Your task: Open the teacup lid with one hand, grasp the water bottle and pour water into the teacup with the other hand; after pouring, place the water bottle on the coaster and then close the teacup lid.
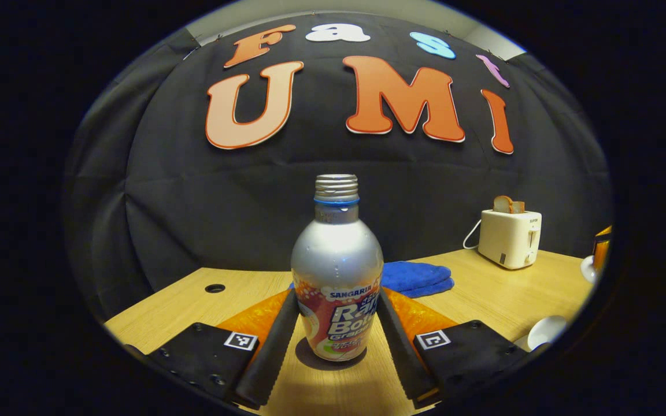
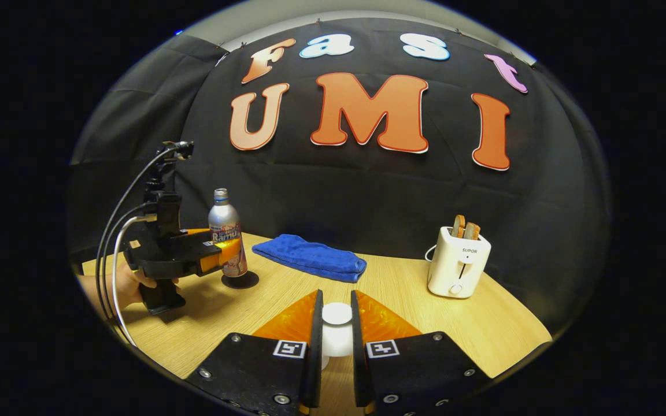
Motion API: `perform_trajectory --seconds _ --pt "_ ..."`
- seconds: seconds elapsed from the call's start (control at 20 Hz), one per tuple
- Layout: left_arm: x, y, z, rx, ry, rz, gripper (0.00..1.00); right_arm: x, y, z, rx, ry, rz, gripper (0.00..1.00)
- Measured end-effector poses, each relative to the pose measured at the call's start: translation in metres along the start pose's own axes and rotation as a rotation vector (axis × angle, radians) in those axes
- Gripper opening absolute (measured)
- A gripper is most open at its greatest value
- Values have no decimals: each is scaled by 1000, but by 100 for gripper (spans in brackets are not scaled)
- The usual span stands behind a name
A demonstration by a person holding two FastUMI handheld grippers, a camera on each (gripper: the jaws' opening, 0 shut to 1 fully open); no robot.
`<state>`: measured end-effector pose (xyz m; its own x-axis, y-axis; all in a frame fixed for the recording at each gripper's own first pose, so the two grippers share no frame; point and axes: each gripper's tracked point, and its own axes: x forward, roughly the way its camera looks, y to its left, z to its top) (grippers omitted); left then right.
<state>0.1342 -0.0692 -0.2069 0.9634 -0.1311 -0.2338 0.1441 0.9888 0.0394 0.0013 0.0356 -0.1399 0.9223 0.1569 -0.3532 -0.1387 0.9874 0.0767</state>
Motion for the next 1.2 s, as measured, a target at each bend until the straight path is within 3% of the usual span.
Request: perform_trajectory --seconds 0.15,0.2,0.25,0.3,0.35,0.5,0.85,0.9,0.95,1.0,1.2 --pt "13 3 -10 -49 32 1 84 2 -1 -1 -14 1 -1 23" --pt "21 6 -13 -69 49 9 80 4 -2 0 -13 1 2 23" --pt "29 11 -19 -87 71 19 84 6 -3 -1 -11 6 7 23" --pt "33 16 -22 -99 87 31 80 9 -4 -3 -6 15 9 23" --pt "39 20 -27 -102 107 40 84 10 -4 -5 -1 21 12 24" --pt "41 21 -33 -87 137 33 81 17 -7 -9 7 38 14 23" --pt "42 16 -33 -49 176 26 87 20 1 -16 11 70 42 23" --pt "41 16 -35 -53 180 23 84 19 4 -15 8 69 50 19" --pt "39 15 -36 -61 184 18 88 18 6 -17 7 71 56 23" --pt "37 14 -37 -67 187 9 85 16 9 -17 3 71 64 23" --pt "28 15 -39 -67 190 2 93 18 21 -23 -1 78 86 24"
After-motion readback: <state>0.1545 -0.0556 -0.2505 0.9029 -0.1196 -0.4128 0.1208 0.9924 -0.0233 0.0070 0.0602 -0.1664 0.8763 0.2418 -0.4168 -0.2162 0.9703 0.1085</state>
